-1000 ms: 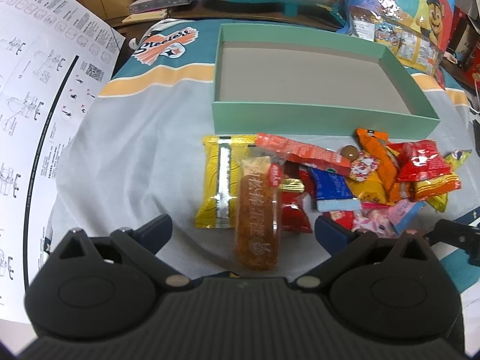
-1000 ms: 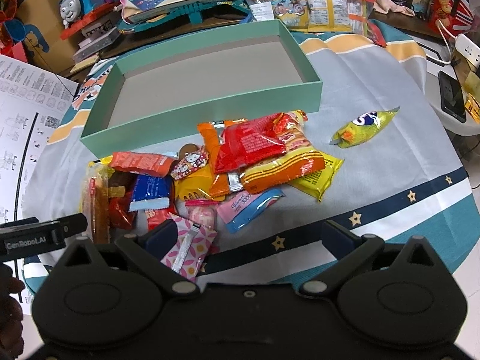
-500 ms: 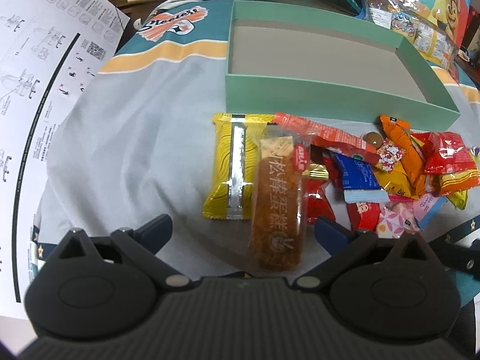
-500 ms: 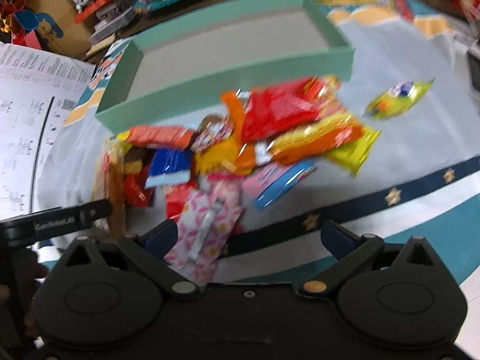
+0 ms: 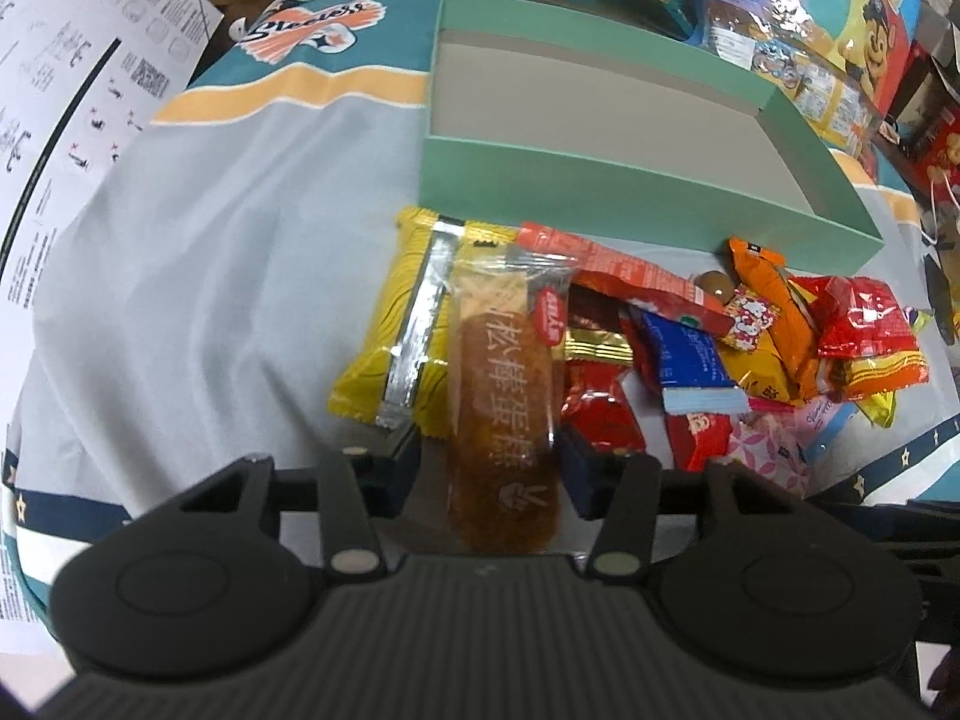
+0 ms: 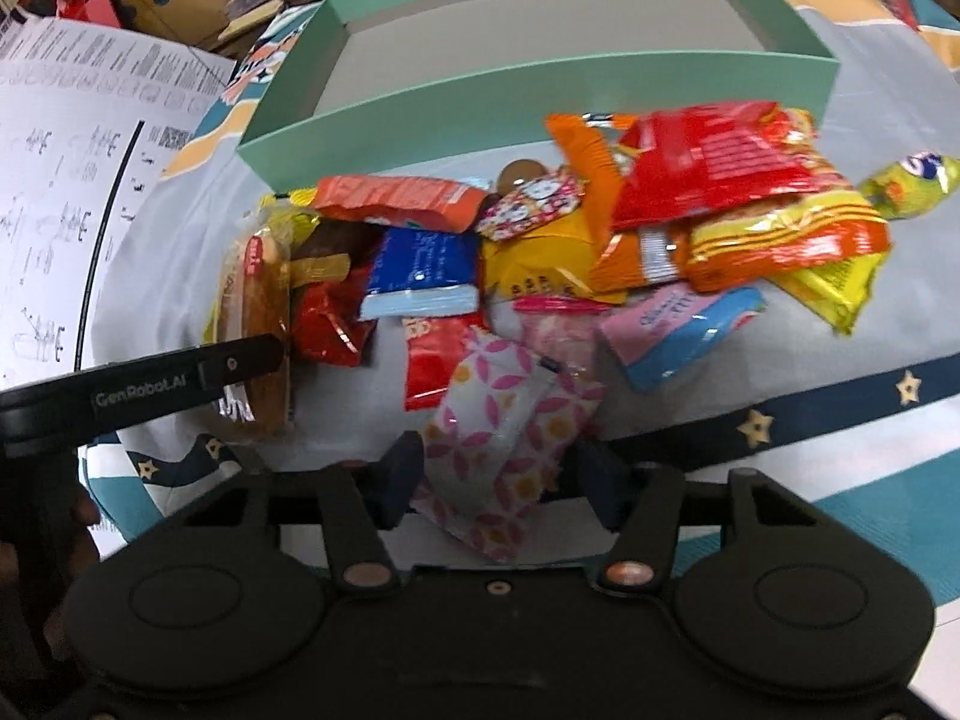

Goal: Organize snacks
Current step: 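Grasp the orange cake bar with the left gripper while the right grasps the pink floral packet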

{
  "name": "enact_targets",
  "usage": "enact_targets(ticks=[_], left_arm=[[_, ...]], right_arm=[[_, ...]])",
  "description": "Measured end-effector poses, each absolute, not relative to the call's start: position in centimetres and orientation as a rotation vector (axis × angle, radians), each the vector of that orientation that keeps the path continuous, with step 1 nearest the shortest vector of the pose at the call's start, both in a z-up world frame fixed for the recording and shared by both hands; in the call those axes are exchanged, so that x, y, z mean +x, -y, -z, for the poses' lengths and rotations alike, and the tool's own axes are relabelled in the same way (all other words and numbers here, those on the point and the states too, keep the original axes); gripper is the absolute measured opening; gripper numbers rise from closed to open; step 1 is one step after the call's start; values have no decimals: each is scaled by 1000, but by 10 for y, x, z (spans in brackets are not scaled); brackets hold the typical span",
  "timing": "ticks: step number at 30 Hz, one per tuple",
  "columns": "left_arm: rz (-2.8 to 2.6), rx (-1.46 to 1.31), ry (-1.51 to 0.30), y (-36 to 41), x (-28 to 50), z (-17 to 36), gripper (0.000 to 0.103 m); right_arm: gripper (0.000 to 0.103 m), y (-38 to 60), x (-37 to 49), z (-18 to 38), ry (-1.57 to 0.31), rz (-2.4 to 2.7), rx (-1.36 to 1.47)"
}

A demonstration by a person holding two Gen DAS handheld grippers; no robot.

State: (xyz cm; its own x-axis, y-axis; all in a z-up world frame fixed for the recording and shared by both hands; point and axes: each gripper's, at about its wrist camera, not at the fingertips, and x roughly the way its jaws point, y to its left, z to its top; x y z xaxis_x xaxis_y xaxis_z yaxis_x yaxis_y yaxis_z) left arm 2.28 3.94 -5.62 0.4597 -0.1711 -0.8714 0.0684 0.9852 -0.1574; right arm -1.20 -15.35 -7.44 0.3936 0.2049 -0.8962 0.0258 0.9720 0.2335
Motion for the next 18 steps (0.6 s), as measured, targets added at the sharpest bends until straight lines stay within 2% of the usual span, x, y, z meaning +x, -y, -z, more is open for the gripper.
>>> enact_targets(ticks=[3,5,7,11,14,16,18], left_arm=[[146,-115,-1091,-43,23,58,57],[148,-120,-1094,-44,23,59,58],[145,-123,-1098,-45,24,59,60],[139,-123,-1107,-43,26,61,62],[139,-107,-1113,-39,27,63,62],[143,-97,-1112,-36,27,63,59],[161,-85,-1109,-31,26,64,37]], right_arm=[[58,145,-2,80,-1190,-117,224],[62,140,3,83,-1183,-117,206],[62,132,6,86,-1158,-126,151],[52,129,1,86,-1126,-149,87],[51,143,-3,84,-1120,-128,105],[51,155,-5,85,-1112,-106,128],[51,168,-7,85,-1113,-87,160]])
